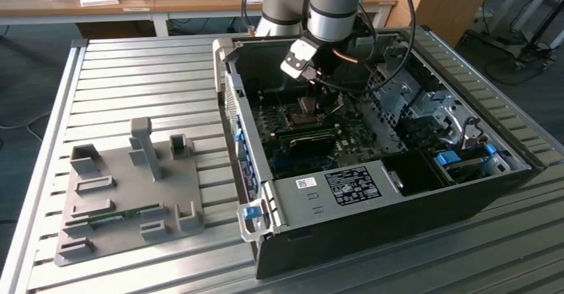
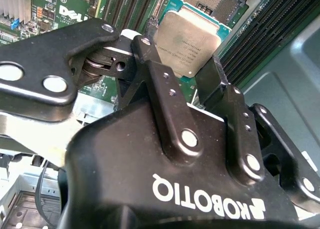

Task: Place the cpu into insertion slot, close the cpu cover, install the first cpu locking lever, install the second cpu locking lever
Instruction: 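Place the cpu into insertion slot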

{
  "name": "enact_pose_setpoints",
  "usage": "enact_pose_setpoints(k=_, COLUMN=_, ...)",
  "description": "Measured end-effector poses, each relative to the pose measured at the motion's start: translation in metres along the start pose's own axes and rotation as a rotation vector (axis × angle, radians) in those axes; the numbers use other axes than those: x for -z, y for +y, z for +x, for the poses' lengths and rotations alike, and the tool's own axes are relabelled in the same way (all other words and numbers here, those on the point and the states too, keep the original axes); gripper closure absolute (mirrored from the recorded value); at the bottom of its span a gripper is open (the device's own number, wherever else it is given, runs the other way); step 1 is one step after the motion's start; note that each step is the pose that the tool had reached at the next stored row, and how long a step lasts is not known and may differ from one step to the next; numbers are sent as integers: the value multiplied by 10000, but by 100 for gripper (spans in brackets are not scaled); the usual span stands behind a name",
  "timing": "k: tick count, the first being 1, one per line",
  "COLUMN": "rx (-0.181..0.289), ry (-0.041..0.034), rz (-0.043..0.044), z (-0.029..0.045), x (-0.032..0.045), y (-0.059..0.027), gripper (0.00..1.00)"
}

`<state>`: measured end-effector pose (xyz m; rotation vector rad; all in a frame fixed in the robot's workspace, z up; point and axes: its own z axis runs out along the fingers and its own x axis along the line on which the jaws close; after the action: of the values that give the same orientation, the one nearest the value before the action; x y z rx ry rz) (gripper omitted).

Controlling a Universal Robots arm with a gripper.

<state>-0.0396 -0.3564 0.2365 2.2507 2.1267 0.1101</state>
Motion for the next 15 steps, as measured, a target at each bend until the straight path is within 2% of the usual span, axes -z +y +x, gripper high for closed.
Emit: enact_pose_setpoints(k=15, rx=11, ry=-1, rz=1, z=28, x=-13, y=-12, gripper=46)
